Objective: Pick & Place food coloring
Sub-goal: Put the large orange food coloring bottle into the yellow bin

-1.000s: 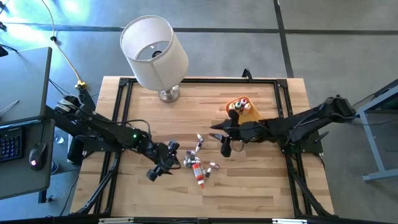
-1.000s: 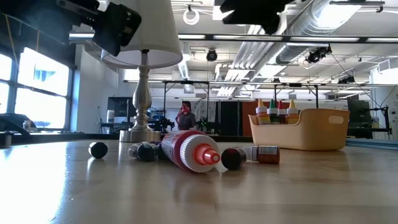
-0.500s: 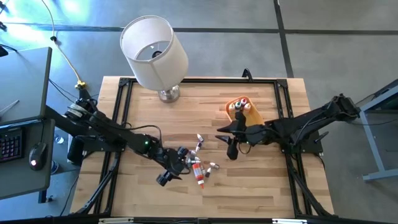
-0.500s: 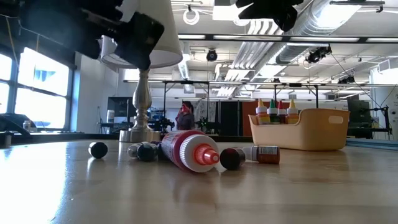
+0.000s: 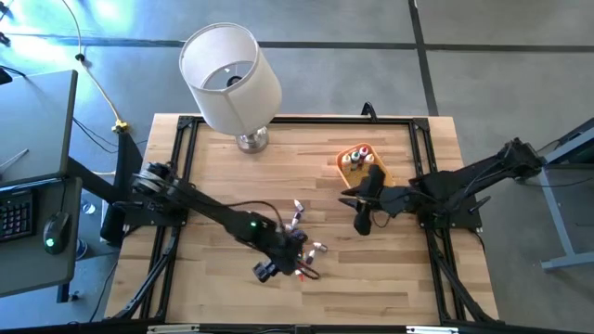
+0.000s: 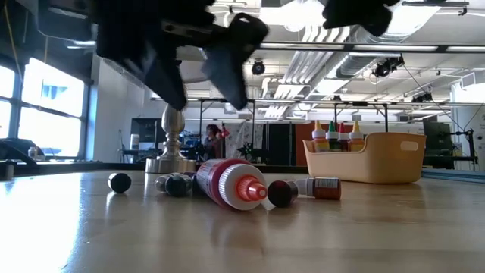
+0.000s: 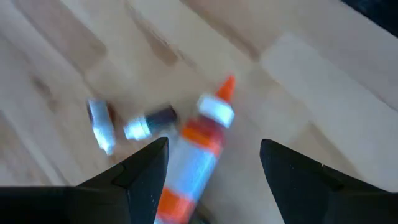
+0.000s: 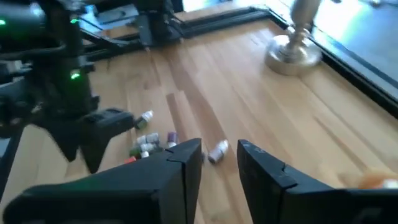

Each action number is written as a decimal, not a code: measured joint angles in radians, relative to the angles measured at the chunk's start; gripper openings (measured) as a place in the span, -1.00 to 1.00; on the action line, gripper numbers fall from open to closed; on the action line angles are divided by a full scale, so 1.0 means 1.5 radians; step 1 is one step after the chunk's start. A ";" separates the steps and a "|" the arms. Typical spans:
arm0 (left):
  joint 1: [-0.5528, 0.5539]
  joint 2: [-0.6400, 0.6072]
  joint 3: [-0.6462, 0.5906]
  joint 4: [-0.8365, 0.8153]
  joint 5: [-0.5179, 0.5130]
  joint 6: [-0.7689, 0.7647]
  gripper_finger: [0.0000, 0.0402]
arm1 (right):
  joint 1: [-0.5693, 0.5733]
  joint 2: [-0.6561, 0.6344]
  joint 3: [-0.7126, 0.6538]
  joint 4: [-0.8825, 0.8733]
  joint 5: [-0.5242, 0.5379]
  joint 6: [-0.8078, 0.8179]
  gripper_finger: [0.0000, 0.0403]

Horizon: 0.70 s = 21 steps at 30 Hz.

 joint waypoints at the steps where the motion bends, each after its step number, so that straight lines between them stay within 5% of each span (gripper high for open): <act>1: 0.000 0.011 0.017 -0.029 -0.007 0.013 0.24 | 0.010 -0.010 0.000 -0.019 0.021 0.020 -0.55; 8: 0.000 0.097 0.109 -0.099 -0.012 0.052 0.24 | 0.103 -0.046 0.000 -0.121 0.204 0.076 -0.58; 21: 0.029 0.122 0.116 -0.087 0.008 0.085 0.24 | 0.145 -0.047 0.000 -0.096 0.229 0.068 -0.58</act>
